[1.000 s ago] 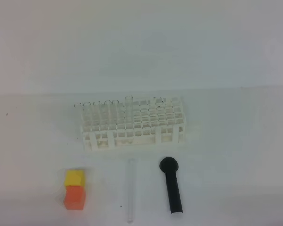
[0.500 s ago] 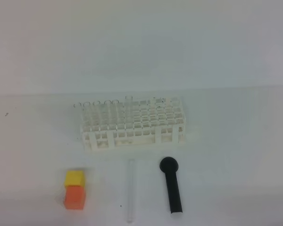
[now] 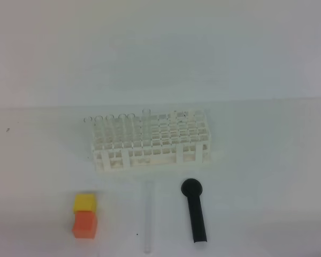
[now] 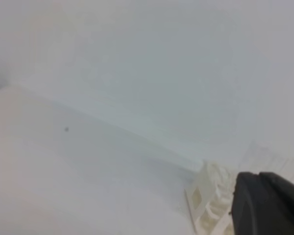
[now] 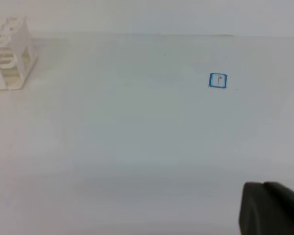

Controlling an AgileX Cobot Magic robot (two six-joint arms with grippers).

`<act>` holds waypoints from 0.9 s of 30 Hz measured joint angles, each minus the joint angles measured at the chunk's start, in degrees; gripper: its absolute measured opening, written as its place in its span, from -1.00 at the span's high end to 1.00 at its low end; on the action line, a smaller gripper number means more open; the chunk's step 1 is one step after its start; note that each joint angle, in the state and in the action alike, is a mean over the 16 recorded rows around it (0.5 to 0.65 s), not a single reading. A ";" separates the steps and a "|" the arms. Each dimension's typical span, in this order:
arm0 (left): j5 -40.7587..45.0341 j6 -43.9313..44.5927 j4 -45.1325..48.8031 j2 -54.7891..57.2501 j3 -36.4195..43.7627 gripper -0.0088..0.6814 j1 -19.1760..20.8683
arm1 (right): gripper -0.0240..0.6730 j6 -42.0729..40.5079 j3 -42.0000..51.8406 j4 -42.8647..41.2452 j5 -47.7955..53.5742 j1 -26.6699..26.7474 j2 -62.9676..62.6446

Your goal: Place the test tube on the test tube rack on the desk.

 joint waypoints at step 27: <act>-21.02 -10.62 -18.55 0.02 -0.29 0.98 0.00 | 0.94 0.00 0.00 0.00 0.00 0.00 0.00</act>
